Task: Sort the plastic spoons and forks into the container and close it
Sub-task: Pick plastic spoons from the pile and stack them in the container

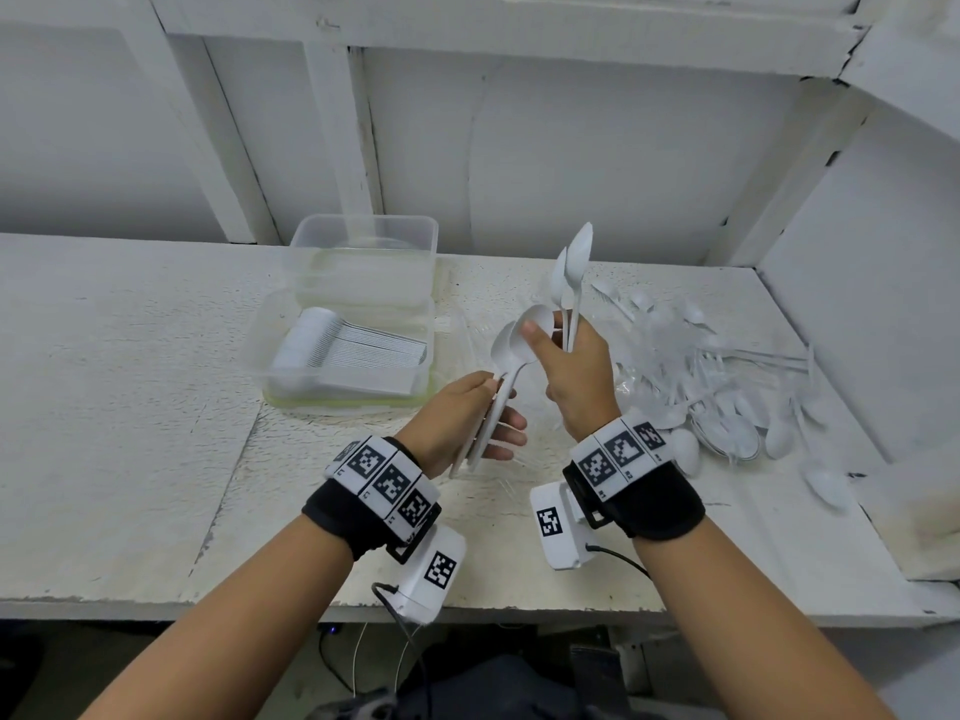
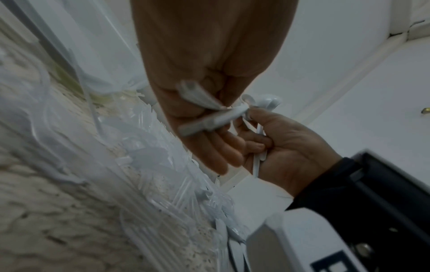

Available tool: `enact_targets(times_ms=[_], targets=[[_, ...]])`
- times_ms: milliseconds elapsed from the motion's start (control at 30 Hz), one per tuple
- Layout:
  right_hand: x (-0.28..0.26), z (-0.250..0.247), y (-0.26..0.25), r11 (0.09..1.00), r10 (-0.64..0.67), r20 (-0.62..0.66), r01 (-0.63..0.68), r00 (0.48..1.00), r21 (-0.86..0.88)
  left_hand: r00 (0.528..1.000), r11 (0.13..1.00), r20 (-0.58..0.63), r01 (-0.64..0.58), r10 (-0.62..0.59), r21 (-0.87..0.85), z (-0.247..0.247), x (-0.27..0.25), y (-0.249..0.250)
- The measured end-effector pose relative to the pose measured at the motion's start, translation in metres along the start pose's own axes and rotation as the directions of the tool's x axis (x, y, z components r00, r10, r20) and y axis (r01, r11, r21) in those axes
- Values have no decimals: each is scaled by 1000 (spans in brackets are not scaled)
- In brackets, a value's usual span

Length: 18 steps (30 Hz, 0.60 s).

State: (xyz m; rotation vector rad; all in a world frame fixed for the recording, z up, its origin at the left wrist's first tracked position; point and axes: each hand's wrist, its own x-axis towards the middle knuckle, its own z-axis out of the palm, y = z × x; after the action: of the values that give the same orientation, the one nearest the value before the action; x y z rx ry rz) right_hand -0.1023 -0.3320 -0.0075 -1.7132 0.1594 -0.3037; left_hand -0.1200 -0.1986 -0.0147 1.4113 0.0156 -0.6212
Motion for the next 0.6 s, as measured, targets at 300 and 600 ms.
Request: enact_targets(times_ms=[300,600], targets=[[2,6,13,1000,9,12,-9,1000,-10,983,997,178,64,-54,-51,-9,-1,5],[5,5,17,995,96,70,-94,993,-30,967,972,200,189,-159,-139,-10,4,4]])
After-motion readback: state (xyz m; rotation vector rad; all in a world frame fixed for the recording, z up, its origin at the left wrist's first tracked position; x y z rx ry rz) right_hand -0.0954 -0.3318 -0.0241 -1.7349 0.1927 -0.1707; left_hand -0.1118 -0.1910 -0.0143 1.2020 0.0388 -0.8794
